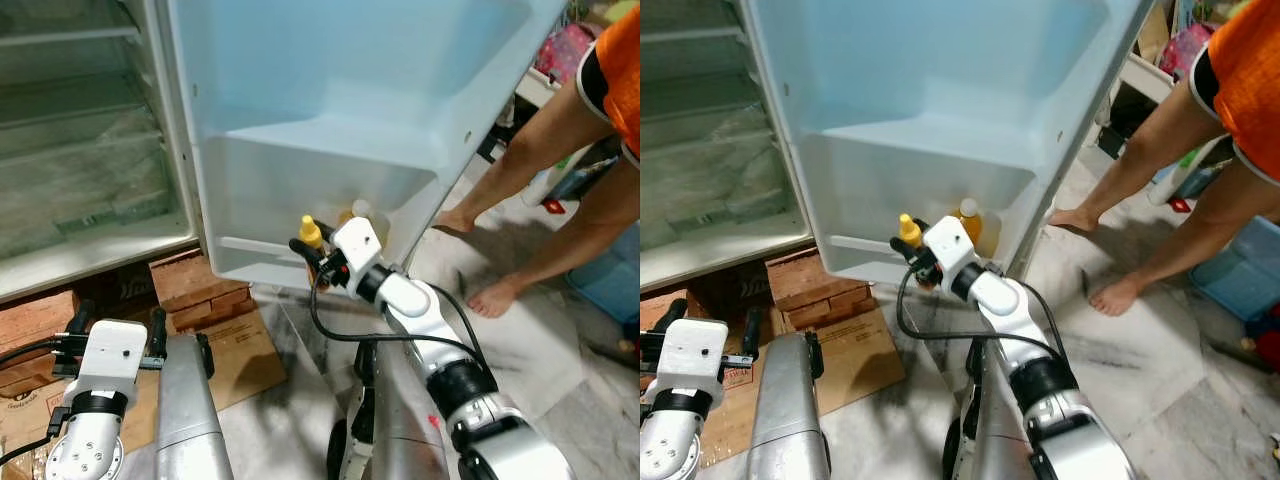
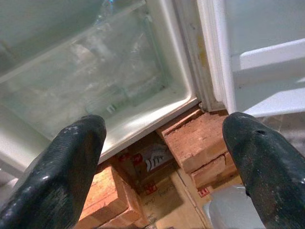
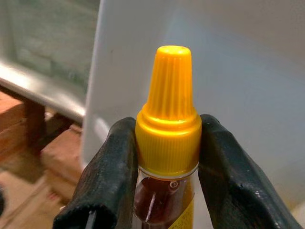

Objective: Restocking fridge

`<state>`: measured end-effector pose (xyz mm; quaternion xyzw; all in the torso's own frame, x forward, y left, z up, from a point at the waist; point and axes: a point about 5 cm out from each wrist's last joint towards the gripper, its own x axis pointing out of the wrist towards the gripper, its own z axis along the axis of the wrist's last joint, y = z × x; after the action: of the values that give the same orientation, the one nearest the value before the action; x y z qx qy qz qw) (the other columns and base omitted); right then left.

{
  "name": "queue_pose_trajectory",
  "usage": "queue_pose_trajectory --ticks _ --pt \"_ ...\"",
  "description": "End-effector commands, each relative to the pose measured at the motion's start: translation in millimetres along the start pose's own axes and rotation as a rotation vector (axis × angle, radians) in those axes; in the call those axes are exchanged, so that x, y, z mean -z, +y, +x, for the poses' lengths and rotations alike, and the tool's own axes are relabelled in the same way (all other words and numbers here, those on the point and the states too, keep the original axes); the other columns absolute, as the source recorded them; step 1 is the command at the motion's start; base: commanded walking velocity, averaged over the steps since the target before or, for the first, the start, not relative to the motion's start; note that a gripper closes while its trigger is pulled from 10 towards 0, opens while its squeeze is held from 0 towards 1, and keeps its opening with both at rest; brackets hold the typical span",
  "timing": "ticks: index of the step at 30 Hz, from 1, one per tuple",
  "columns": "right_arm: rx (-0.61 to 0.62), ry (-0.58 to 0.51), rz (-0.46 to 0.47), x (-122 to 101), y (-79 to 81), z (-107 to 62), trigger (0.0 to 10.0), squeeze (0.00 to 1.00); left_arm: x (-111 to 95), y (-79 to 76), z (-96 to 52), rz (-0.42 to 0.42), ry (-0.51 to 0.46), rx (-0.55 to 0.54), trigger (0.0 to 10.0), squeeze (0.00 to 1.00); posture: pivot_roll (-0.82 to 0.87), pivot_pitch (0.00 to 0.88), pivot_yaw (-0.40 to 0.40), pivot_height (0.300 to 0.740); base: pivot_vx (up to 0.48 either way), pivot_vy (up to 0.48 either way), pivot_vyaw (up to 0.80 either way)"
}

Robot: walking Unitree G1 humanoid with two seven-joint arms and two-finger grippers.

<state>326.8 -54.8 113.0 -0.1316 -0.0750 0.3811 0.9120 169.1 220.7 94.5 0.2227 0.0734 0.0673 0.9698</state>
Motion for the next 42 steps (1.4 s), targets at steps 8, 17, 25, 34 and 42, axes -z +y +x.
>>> queue_pose_trajectory --ticks 8,17,25,34,42 --pt "0.056 -0.143 -0.076 -31 -23.0 19.4 10.0 0.0 1 1.1 -12.5 0.013 0.033 0.027 10.0 0.0 0.28 0.177 -0.143 0.474 0.0 0.0 0.0" --pt "0.179 -0.101 -0.153 -23 -34.3 17.7 10.0 0.0 1 7.5 -24.4 0.031 0.054 0.037 10.0 0.0 0.32 0.212 -0.14 0.474 0.0 0.0 0.0" --pt "0.215 -0.04 -0.094 -1 -26.4 9.5 10.0 0.0 -4 13.5 -34.6 0.05 0.057 0.039 10.0 0.0 0.36 0.251 -0.142 0.474 0.0 0.0 0.0" --pt "0.239 -0.238 -0.082 -42 -25.4 31.4 10.0 0.0 -4 18.3 -51.8 0.067 0.09 0.063 10.0 0.0 0.37 0.299 -0.134 0.474 0.0 0.0 0.0" --pt "0.253 -0.321 -0.168 -64 -29.4 39.5 10.0 0.0 -6 22.0 -58.5 0.064 0.106 0.081 10.0 0.0 0.36 0.333 -0.126 0.474 0.0 0.0 0.0"
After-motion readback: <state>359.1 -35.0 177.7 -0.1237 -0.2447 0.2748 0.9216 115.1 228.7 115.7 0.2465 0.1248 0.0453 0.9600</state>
